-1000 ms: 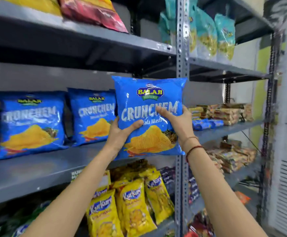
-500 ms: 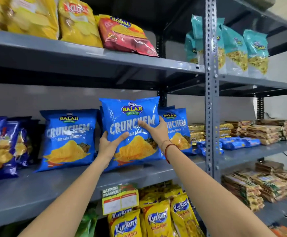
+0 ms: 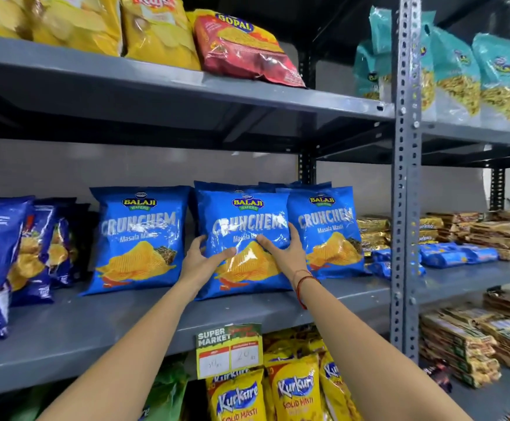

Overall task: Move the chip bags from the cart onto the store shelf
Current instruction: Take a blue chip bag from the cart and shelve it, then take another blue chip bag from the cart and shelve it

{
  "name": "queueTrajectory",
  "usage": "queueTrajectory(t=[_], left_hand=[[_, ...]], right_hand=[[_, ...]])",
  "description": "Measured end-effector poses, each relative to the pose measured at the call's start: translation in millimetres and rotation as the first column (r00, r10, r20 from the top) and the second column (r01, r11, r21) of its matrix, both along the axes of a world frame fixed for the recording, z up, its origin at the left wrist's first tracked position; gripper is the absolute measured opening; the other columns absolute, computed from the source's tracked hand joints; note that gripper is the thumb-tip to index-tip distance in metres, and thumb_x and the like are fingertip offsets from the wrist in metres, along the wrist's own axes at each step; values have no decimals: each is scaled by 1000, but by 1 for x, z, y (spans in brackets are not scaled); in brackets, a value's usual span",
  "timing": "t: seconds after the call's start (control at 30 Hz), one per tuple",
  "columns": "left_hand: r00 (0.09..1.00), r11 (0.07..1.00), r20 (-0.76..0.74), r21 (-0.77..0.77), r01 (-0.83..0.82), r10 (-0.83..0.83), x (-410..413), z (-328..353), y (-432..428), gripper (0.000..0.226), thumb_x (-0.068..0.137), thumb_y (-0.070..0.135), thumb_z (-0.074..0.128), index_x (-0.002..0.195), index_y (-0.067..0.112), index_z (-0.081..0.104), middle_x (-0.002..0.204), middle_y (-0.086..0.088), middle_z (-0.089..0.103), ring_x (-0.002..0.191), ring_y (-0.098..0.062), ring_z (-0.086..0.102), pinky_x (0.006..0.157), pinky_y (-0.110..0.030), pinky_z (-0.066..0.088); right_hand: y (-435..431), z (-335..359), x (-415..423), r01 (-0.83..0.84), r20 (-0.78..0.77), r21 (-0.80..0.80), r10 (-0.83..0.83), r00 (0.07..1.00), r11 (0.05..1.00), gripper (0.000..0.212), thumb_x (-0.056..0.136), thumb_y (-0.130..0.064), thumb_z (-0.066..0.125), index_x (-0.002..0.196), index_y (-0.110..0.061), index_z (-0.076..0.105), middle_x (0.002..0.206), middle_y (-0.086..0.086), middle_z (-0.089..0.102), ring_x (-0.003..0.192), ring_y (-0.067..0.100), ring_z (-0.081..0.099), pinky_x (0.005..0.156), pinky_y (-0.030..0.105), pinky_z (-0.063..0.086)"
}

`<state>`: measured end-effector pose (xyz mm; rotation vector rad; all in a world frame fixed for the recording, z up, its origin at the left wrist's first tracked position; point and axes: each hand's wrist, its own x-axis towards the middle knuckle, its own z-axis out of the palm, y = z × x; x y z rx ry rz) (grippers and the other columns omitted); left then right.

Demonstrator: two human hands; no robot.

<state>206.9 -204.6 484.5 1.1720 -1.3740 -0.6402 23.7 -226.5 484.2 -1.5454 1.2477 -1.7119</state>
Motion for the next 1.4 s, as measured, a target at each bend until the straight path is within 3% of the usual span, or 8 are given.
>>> queueTrajectory(t=[0.17, 0.27, 0.6, 0.8, 0.9, 1.0, 1.23, 1.4], left_hand=[[952, 907, 105, -348, -236, 288, -24, 3, 24, 71, 76, 38, 71, 135, 17, 37, 139, -8, 37, 128, -24, 37, 104, -38, 33], [925, 828, 161, -517, -218, 343, -46, 2, 37, 54, 80, 26, 67, 127, 13, 46, 131, -10, 44, 123, -25, 40, 105, -35, 33], [905, 813, 423, -508, 284, -52, -162, -69, 80, 38, 83, 24, 61, 120, 16, 53, 118, -5, 55, 113, -20, 51, 97, -31, 40], [782, 814, 541, -274, 512, -309, -236, -172, 97, 42, 79, 33, 51, 116, 14, 56, 113, -7, 59, 109, -18, 52, 97, -27, 39], [678, 807, 570, -45, 589, -463, -264, -237, 110, 40, 81, 21, 62, 118, 9, 55, 114, -12, 58, 109, -23, 51, 92, -24, 34], [512, 744, 590, 247, 621, -624, -284, -307, 126, 46, 81, 19, 65, 123, 9, 51, 120, -15, 55, 112, -31, 53, 92, -32, 36], [-75, 338, 372, 898, 281, -925, -300, -457, 160, 66, 86, 33, 61, 139, 6, 34, 143, -17, 42, 126, -29, 44, 97, -31, 38], [-135, 241, 260, 960, 139, -956, -312, -524, 173, 69, 85, 38, 61, 140, 7, 33, 147, -16, 37, 129, -31, 42, 103, -37, 37]], right_hand=[[20, -4, -7, 96, 38, -141, -91, 995, 985, 84, 76, -46, 71, 144, -19, 30, 133, 8, 51, 122, 24, 49, 100, 39, 46], [43, -11, -22, 129, 120, -187, -108, 987, 974, 65, 81, -39, 69, 135, -18, 41, 119, 6, 55, 102, 17, 54, 78, 19, 47], [126, -97, -116, 342, 189, -182, -309, 932, 922, 35, 83, -25, 69, 114, -16, 54, 99, 4, 65, 75, -13, 59, 68, 3, 43], [179, -214, -191, 534, 192, 90, -541, 819, 841, 30, 84, -32, 68, 109, -25, 53, 96, 4, 65, 80, 7, 61, 70, 13, 50], [210, -288, -221, 601, 172, 262, -650, 740, 755, 29, 84, -27, 68, 108, -22, 53, 88, 3, 61, 75, 9, 58, 63, 8, 46], [245, -367, -245, 611, 111, 464, -726, 678, 641, 24, 83, -21, 69, 97, -25, 51, 90, 10, 58, 76, 17, 55, 69, 25, 45], [349, -525, -255, 440, -57, 858, -801, 596, 266, 50, 74, -24, 77, 112, -1, 53, 101, 24, 60, 81, 22, 52, 72, 28, 40], [399, -587, -248, 280, -121, 958, -802, 586, 61, 102, 47, -59, 66, 127, 0, 46, 108, 19, 55, 96, 30, 56, 73, 28, 37]])
